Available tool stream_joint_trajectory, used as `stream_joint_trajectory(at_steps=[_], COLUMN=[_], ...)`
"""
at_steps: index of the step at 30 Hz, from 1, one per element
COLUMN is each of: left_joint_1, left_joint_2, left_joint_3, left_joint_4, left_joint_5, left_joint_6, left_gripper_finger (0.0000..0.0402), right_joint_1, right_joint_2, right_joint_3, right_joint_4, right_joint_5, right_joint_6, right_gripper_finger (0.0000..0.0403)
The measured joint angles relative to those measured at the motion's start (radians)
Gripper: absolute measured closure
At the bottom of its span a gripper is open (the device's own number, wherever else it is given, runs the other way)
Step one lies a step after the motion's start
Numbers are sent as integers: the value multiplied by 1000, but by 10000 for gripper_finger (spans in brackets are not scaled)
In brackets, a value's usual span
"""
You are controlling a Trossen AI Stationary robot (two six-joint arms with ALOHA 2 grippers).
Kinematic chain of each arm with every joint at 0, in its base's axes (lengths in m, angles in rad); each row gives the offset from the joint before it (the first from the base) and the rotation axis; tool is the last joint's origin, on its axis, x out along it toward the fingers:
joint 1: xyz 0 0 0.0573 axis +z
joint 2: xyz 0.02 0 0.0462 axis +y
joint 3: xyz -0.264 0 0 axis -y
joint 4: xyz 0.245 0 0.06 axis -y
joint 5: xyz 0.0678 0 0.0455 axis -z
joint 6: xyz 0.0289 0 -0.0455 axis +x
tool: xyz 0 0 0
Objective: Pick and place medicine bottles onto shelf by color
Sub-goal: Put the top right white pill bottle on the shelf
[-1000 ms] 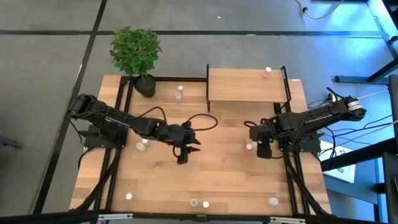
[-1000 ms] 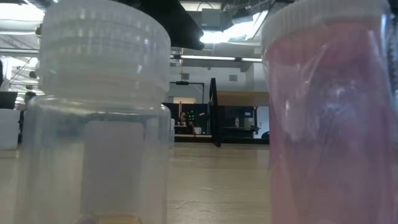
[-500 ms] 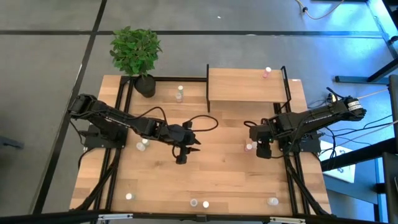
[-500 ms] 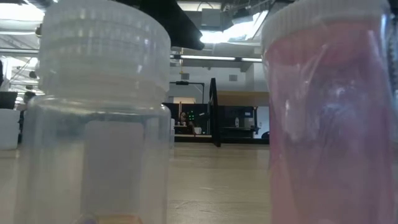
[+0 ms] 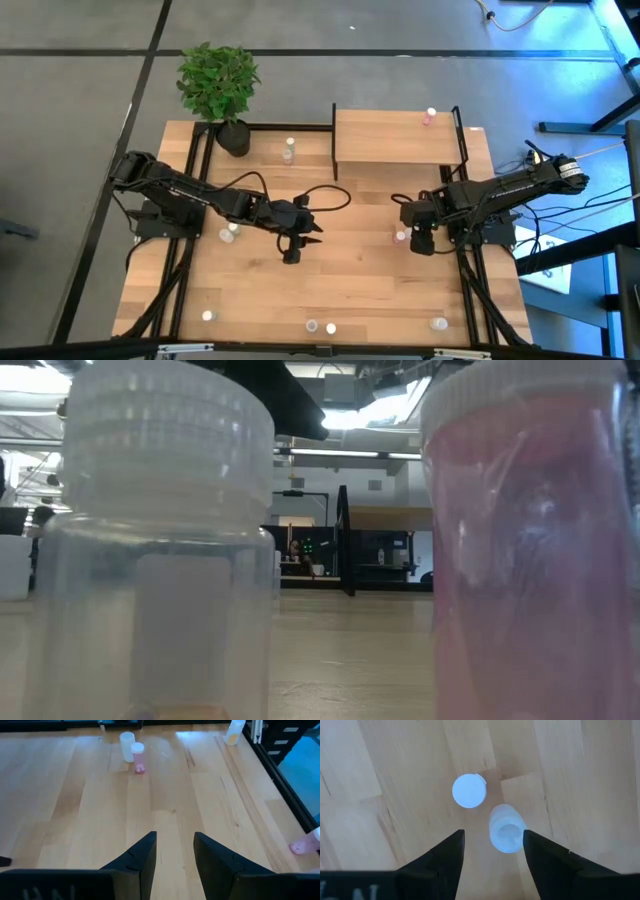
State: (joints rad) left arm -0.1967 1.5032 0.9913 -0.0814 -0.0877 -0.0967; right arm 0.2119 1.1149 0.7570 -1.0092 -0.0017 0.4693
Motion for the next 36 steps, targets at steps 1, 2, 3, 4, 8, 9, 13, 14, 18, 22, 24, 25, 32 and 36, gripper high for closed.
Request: stream_joint_trajectory(at_steps=[1, 2, 3, 4, 8, 9, 13, 14, 18, 22, 24, 25, 32, 36], left_joint_1=[0, 0, 0, 0, 0, 0, 0, 0, 0, 0, 0, 0, 0, 0], left_joint_2=[0, 0, 0, 0, 0, 0, 0, 0, 0, 0, 0, 0, 0, 0], left_joint_3=[0, 0, 0, 0, 0, 0, 0, 0, 0, 0, 0, 0, 0, 0], left_joint_4=[0, 0, 0, 0, 0, 0, 0, 0, 0, 0, 0, 0, 0, 0], left_joint_5=[0, 0, 0, 0, 0, 0, 0, 0, 0, 0, 0, 0, 0, 0], left_joint_6=[0, 0, 0, 0, 0, 0, 0, 0, 0, 0, 0, 0, 0, 0], left_gripper_finger=[278, 278, 278, 278, 278, 278, 278, 278, 278, 278, 278, 278, 278, 278], right_joint_1=[0, 0, 0, 0, 0, 0, 0, 0, 0, 0, 0, 0, 0, 0], right_joint_2=[0, 0, 0, 0, 0, 0, 0, 0, 0, 0, 0, 0, 0, 0], right_joint_3=[0, 0, 0, 0, 0, 0, 0, 0, 0, 0, 0, 0, 0, -12], right_joint_4=[0, 0, 0, 0, 8, 8, 7, 7, 7, 3, -12, -15, -15, -10], right_joint_5=[0, 0, 0, -1, -26, -24, -21, -20, -19, -18, -18, -18, 7, 35], right_joint_6=[2, 10, 24, 27, 62, 61, 50, 53, 53, 51, 46, 29, -40, -79], right_gripper_finger=[198, 198, 198, 199, 199, 199, 198, 197, 167, 114, 95, 89, 83, 83])
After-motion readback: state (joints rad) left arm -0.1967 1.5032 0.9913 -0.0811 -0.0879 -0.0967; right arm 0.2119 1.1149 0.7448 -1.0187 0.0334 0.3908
